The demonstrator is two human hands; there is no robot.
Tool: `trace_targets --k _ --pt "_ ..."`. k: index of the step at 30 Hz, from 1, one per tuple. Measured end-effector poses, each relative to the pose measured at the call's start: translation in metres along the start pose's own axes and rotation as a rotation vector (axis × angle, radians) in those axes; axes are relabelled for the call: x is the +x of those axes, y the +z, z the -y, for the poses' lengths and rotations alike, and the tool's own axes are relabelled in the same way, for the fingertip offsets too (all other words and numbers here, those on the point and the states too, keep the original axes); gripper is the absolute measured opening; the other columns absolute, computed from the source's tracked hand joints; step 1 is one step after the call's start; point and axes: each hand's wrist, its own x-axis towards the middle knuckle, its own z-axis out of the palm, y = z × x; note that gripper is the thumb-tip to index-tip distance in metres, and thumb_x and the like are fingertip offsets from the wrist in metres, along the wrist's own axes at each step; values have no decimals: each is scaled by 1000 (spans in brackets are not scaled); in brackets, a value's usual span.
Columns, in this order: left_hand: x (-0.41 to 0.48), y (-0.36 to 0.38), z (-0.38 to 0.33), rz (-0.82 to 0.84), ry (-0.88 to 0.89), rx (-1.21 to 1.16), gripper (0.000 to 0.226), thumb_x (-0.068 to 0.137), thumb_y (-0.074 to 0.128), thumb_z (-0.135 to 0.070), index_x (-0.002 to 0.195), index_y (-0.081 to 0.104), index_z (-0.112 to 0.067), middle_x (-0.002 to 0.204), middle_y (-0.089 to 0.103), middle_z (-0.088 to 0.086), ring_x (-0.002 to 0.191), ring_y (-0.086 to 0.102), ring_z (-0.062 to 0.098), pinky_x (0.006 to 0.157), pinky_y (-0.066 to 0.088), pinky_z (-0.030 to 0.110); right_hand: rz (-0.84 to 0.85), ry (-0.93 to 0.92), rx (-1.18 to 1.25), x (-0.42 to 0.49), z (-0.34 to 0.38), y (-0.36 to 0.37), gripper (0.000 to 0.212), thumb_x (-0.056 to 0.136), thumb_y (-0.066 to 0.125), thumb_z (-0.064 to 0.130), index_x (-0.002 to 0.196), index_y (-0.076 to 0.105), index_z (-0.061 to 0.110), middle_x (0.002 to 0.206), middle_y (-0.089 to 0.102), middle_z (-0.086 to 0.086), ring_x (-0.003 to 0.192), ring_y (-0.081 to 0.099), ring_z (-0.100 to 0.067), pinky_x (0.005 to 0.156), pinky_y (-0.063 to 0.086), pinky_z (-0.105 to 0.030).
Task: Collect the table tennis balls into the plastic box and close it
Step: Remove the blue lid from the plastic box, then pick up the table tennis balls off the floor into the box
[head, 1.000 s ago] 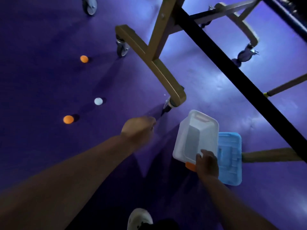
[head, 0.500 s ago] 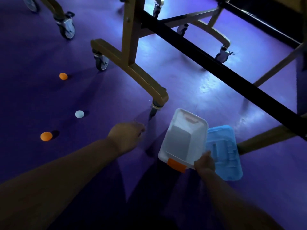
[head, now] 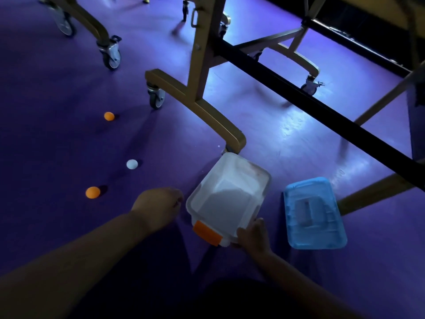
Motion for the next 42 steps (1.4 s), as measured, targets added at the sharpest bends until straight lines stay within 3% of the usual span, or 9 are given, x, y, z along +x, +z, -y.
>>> trace_targets --k 6,11,17,21,24,32,35,38,42 --pt "-32 -35 60 -86 -118 -113 20 89 47 -20 100 63 -14 106 65 1 97 62 23 79 51 38 69 -68 30 -38 72 15 38 72 63 23 96 54 -5 107 60 -20 96 62 -32 82 53 -37" --pt "-55 -64 109 -234 -296 -334 15 88 52 -17 92 57 -2 98 60 15 92 60 34 70 46 37 73 -204 53 -72 148 38 28 79 59 -6 101 44 -1 96 52 -13 61 55 -15 41 51 -19" --pt "-95 -99 167 -324 -555 -605 30 92 54 -20 111 52 3 119 57 21 108 55 39 79 42 36 93 -369 -69 -122 236 84 28 76 58 4 97 41 9 94 54 -4 87 62 -29 63 59 -37" --pt "-129 -124 206 -594 -643 -679 11 92 47 -13 88 51 -3 102 62 18 83 57 31 62 39 32 166 -465 -105 -152 293 100 23 82 57 1 101 44 1 95 57 -10 67 61 -21 46 51 -16" --pt "-152 -141 233 -818 -688 -695 16 91 48 -13 77 48 -6 81 56 11 61 46 18 47 29 27 315 -571 -70 -156 333 114 23 88 58 10 106 54 -3 97 65 -15 69 65 -26 57 60 -38" --pt "-196 -139 301 -1042 -813 -602 27 90 47 -9 64 37 -9 64 41 5 50 33 12 44 22 28 465 -583 -105 -119 371 205 16 98 41 32 95 47 17 77 55 -7 60 57 -22 61 52 -39" --pt "-209 -127 328 -997 -904 -590 24 89 47 -8 67 42 -3 66 45 9 50 35 13 44 23 28 435 -680 -409 -81 345 253 12 94 50 28 103 56 24 87 57 1 79 56 -18 76 51 -35" --pt "-217 -110 350 -914 -981 -587 21 90 48 -9 74 51 4 66 49 11 49 37 14 43 23 27 476 -727 -679 -58 320 297 43 94 51 27 136 46 20 132 46 -6 119 50 -23 103 36 -31" --pt "-217 -87 372 -838 -1038 -579 22 90 51 -13 74 52 3 67 53 14 53 43 19 44 27 29 395 -862 -818 -38 303 344 46 92 52 21 137 44 21 137 38 -8 121 44 -26 98 43 -34"
